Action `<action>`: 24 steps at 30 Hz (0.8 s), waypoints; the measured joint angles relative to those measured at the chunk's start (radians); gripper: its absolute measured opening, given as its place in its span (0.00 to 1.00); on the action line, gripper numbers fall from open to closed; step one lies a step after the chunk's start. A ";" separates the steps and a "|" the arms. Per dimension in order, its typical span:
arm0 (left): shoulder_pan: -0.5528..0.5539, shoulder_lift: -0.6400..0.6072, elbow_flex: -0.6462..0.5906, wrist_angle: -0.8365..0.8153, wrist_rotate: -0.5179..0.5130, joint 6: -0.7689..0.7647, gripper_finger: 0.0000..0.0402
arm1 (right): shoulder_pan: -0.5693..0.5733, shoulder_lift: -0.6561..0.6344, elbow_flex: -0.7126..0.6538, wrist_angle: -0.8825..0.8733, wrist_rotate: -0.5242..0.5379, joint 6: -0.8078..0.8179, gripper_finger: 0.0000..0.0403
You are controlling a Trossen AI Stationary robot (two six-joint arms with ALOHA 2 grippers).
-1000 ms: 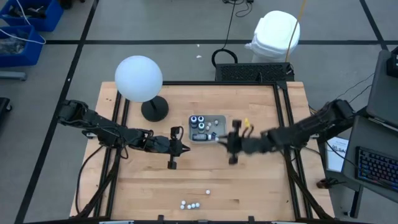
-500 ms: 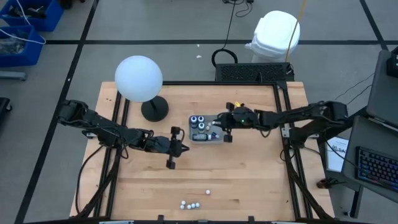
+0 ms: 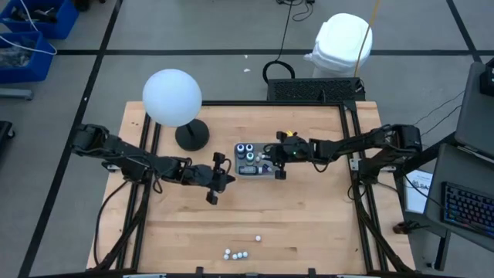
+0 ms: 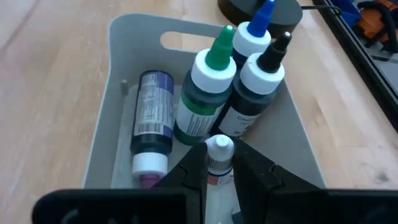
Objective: Pick & Place food coloring
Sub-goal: Put the small red food coloring bottle into the gray bin
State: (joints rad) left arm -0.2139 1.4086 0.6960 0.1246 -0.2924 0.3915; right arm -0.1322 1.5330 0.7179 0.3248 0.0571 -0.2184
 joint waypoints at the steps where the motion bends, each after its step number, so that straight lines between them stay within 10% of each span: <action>1: 0.007 0.000 0.000 0.000 0.000 0.000 0.06 | 0.000 0.000 -0.002 0.001 0.008 0.004 0.11; 24: 0.089 0.000 0.000 -0.001 0.004 -0.057 0.06 | -0.017 0.000 -0.091 0.139 0.043 0.031 0.17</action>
State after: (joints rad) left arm -0.1246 1.4086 0.6964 0.1234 -0.2882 0.3347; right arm -0.1493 1.5326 0.6270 0.4642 0.1001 -0.1879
